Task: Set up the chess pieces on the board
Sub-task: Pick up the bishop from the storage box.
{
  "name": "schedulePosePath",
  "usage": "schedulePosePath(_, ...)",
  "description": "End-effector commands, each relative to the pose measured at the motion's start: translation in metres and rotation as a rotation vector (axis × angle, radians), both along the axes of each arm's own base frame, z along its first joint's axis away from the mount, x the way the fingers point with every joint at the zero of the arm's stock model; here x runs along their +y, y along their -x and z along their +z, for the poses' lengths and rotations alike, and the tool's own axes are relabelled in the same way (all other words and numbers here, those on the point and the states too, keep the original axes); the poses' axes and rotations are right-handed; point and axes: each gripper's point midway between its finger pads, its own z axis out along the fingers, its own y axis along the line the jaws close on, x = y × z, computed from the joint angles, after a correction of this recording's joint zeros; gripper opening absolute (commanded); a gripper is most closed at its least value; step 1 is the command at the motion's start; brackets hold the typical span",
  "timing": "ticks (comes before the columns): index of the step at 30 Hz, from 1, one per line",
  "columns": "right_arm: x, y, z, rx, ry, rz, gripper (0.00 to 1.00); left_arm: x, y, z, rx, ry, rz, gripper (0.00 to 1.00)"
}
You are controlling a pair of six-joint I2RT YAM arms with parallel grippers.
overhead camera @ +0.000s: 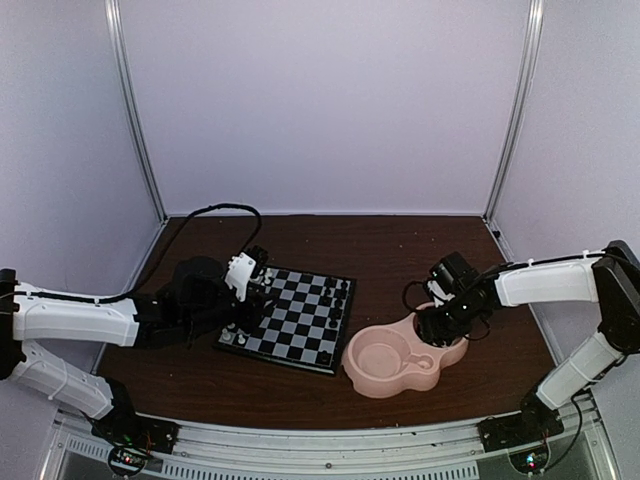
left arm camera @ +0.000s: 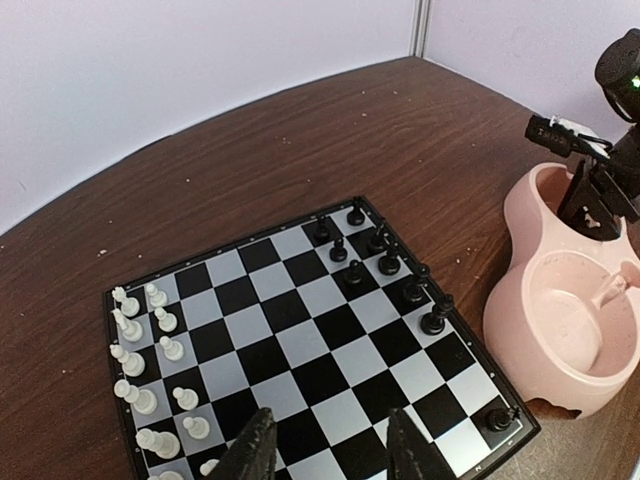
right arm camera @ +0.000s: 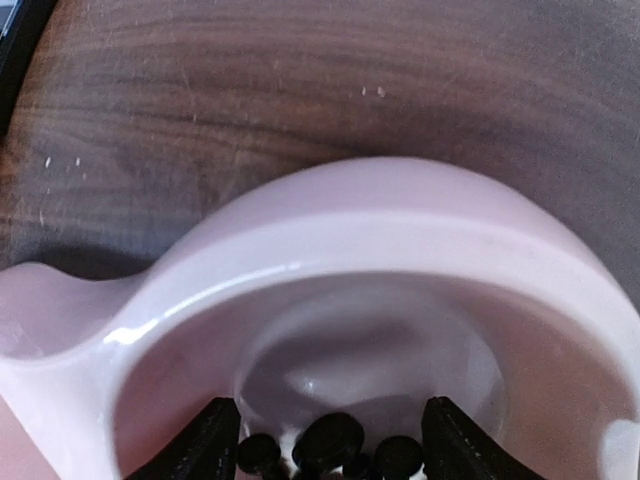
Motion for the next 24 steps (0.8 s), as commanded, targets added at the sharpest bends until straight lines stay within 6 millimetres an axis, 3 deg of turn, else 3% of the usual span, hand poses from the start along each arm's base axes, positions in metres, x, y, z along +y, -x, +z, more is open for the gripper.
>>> schedulePosePath(1, 0.001, 0.018, 0.012, 0.075, -0.021, 0.017, 0.66, -0.007, -0.004, 0.018, -0.023, 0.043, -0.006, 0.38)
schedulePosePath(6, -0.007, 0.031, 0.015, 0.136, 0.066, 0.052, 0.68, -0.007, -0.003, 0.02, -0.026, 0.048, -0.009, 0.38)
schedulePosePath(18, -0.005, 0.03, -0.014, 0.237, 0.12, 0.067, 0.62, -0.011, -0.003, 0.018, -0.004, 0.039, -0.022, 0.38)
schedulePosePath(23, 0.002, 0.023, -0.005, 0.211, 0.093, 0.066, 0.3, -0.011, -0.004, 0.018, -0.005, 0.034, -0.018, 0.38)
schedulePosePath(24, 0.003, 0.02, -0.001, 0.193, 0.087, 0.063, 0.28, -0.011, -0.004, 0.018, -0.005, 0.032, -0.018, 0.38)
